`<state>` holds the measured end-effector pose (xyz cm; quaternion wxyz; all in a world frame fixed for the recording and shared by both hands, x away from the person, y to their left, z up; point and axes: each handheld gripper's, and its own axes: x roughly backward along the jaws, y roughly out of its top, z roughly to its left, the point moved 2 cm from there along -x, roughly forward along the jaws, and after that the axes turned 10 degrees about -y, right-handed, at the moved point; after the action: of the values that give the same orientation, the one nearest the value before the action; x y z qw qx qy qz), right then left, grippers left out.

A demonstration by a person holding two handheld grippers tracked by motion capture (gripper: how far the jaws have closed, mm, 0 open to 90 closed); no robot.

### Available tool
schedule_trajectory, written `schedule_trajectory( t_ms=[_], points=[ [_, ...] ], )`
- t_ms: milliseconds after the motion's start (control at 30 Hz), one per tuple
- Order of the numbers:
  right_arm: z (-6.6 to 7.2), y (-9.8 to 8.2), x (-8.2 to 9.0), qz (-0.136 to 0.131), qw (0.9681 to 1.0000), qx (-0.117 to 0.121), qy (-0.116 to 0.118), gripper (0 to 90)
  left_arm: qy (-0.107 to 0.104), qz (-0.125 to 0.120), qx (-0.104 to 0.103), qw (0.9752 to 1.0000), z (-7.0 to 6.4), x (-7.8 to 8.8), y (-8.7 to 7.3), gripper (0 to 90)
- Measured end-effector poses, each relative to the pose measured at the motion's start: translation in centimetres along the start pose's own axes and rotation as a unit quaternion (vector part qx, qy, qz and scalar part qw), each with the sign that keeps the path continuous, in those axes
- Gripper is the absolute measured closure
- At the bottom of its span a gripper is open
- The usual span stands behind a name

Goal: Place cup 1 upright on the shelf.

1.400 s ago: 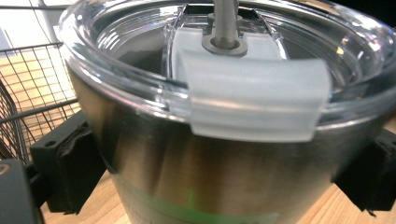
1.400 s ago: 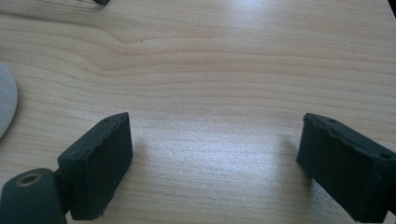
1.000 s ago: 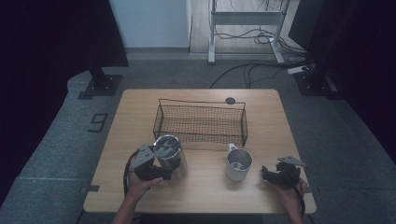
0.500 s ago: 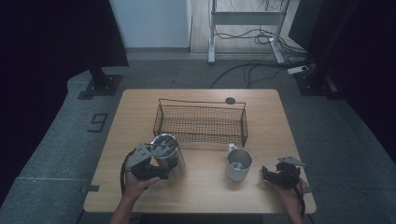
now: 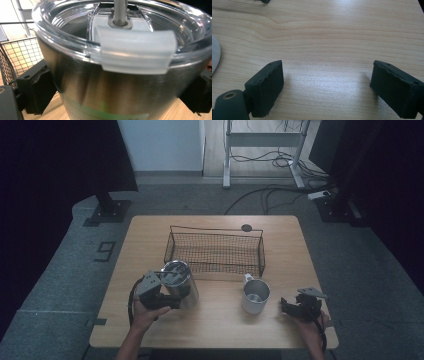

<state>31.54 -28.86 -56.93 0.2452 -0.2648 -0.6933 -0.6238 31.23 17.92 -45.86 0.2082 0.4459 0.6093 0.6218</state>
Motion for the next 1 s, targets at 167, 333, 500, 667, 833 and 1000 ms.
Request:
schedule_trajectory(
  t_ms=[167,333,500,667,833,1000],
  points=[
    [0.0,0.0,0.0,0.0,1.0,0.0,0.0,11.2,0.001,0.0,0.0,1.0,0.2,0.0,0.3,4.1],
    [0.0,0.0,0.0,-0.001,1.0,-0.001,0.0,11.3,0.001,0.0,0.003,1.0,0.4,0.0,0.6,4.1],
    [0.0,0.0,0.0,0.0,1.0,-0.001,-0.001,11.4,0.0,0.0,0.003,1.0,0.6,-0.1,0.9,4.1],
    [0.0,0.0,0.0,0.0,1.0,-0.001,-0.001,11.5,0.004,0.002,0.003,1.0,0.8,-0.1,1.1,4.1],
    [0.0,0.0,0.0,0.0,1.0,-0.001,-0.001,11.6,0.005,0.002,0.001,1.0,1.0,-0.1,1.5,4.1],
    [0.0,0.0,0.0,0.0,1.0,-0.001,-0.001,11.6,0.009,0.002,-0.001,1.0,1.2,-0.2,1.9,4.1]
  ],
)
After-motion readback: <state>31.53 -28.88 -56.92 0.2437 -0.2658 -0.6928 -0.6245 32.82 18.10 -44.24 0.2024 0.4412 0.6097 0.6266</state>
